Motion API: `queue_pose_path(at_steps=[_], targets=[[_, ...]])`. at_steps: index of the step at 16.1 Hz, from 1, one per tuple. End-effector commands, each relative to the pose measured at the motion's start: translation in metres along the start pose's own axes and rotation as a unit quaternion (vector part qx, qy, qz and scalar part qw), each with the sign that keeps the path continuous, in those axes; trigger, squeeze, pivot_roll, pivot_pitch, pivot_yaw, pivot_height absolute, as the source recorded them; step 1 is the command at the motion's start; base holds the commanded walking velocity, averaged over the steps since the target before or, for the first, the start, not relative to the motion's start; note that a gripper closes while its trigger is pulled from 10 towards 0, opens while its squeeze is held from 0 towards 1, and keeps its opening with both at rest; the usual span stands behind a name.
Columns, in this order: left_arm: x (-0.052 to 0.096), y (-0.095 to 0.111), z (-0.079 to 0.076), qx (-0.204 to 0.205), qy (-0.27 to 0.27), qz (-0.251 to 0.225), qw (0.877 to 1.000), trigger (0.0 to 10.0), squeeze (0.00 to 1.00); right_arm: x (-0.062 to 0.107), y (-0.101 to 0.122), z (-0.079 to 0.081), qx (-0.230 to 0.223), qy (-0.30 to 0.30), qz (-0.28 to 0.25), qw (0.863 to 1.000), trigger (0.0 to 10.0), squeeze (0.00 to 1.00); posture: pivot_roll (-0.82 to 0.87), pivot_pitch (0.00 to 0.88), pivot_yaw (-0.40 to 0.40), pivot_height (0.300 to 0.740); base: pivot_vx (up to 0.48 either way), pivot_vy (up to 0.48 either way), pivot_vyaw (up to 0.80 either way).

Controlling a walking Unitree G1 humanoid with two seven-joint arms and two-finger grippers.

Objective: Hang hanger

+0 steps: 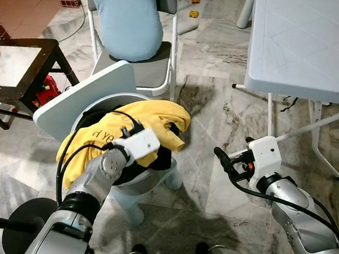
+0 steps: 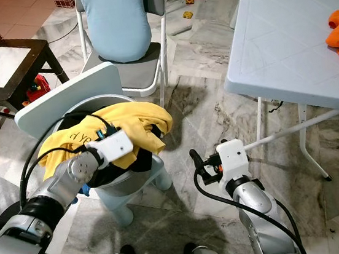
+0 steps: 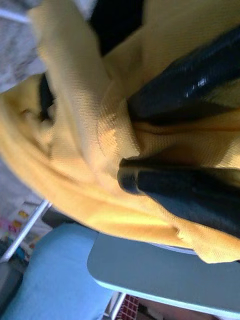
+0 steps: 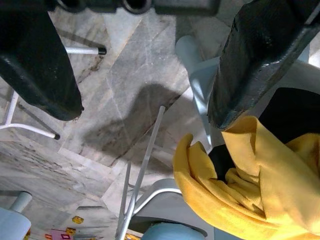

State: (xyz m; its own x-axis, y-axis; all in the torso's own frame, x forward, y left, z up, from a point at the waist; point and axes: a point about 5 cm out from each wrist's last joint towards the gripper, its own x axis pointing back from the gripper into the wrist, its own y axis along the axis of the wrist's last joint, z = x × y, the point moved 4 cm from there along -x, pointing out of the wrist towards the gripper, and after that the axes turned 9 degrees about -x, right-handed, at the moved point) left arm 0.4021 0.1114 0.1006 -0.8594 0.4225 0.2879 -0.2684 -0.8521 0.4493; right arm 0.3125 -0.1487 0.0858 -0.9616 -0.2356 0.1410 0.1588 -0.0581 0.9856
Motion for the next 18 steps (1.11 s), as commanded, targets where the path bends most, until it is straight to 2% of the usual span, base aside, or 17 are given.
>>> queue_pose_path(at_steps=[1, 3, 5, 6, 8, 10, 12, 13, 15, 16, 17, 18], targets=[[0.0, 0.002, 0.005, 0.02, 0.017, -0.008, 1.0, 0.0, 0.0, 0.001, -0.001, -0.003, 0.003, -0.007, 0.006, 1.0, 10.0, 0.0, -0.06, 0.247, -0.034, 0.74, 0.0, 0.0, 0.0], [0.001, 0.005, 0.011, 0.045, 0.039, -0.022, 0.998, 0.0, 0.0, 0.002, -0.004, -0.001, -0.001, -0.006, 0.007, 1.0, 10.0, 0.0, -0.04, 0.242, -0.033, 0.74, 0.0, 0.0, 0.0], [0.001, 0.005, 0.008, 0.051, 0.043, -0.023, 0.998, 0.0, 0.0, 0.005, -0.012, 0.001, -0.01, -0.01, 0.016, 1.0, 10.0, 0.0, -0.03, 0.219, -0.043, 0.74, 0.0, 0.0, 0.0], [0.002, 0.004, 0.005, 0.066, 0.049, -0.024, 0.996, 0.0, 0.0, 0.003, -0.014, 0.007, -0.014, -0.001, 0.019, 1.0, 10.0, 0.0, -0.02, 0.205, -0.048, 0.74, 0.0, 0.0, 0.0], [0.003, 0.004, 0.006, 0.071, 0.063, -0.027, 0.995, 0.0, 0.0, -0.003, -0.008, 0.009, -0.011, 0.004, 0.011, 1.0, 10.0, 0.0, -0.02, 0.202, -0.051, 0.74, 0.0, 0.0, 0.0], [0.003, 0.009, 0.02, 0.069, 0.094, -0.034, 0.993, 0.0, 0.0, -0.006, -0.005, 0.0, -0.008, -0.006, 0.007, 1.0, 10.0, 0.0, -0.01, 0.196, -0.049, 0.74, 0.0, 0.0, 0.0], [0.005, 0.023, 0.049, 0.077, 0.159, -0.064, 0.982, 0.0, 0.0, -0.006, -0.006, -0.002, -0.006, -0.011, 0.007, 1.0, 10.0, 0.0, -0.01, 0.192, -0.048, 0.74, 0.0, 0.0, 0.0], [0.006, 0.031, 0.059, 0.095, 0.181, -0.083, 0.975, 0.0, 0.0, -0.006, -0.006, -0.002, -0.006, -0.011, 0.007, 1.0, 10.0, 0.0, -0.01, 0.191, -0.047, 0.74, 0.0, 0.0, 0.0], [0.015, 0.064, 0.084, 0.185, 0.218, -0.167, 0.944, 0.0, 0.0, -0.007, -0.007, 0.0, -0.006, -0.011, 0.005, 1.0, 10.0, 0.0, -0.02, 0.188, -0.04, 0.74, 0.0, 0.0, 0.0], [0.023, 0.07, 0.091, 0.221, 0.226, -0.192, 0.929, 0.0, 0.0, -0.007, -0.005, 0.001, -0.007, -0.011, 0.003, 1.0, 10.0, 0.0, -0.02, 0.188, -0.04, 0.74, 0.0, 0.0, 0.0], [0.028, 0.068, 0.089, 0.225, 0.222, -0.196, 0.928, 0.0, 0.0, -0.007, -0.005, 0.0, -0.007, -0.014, 0.002, 1.0, 10.0, 0.0, -0.02, 0.196, -0.038, 0.74, 0.0, 0.0, 0.0], [0.029, 0.06, 0.08, 0.222, 0.206, -0.175, 0.937, 0.0, 0.0, -0.006, -0.006, -0.003, -0.008, -0.017, 0.003, 1.0, 10.0, 0.0, -0.01, 0.198, -0.042, 0.74, 0.0, 0.0, 0.0]])
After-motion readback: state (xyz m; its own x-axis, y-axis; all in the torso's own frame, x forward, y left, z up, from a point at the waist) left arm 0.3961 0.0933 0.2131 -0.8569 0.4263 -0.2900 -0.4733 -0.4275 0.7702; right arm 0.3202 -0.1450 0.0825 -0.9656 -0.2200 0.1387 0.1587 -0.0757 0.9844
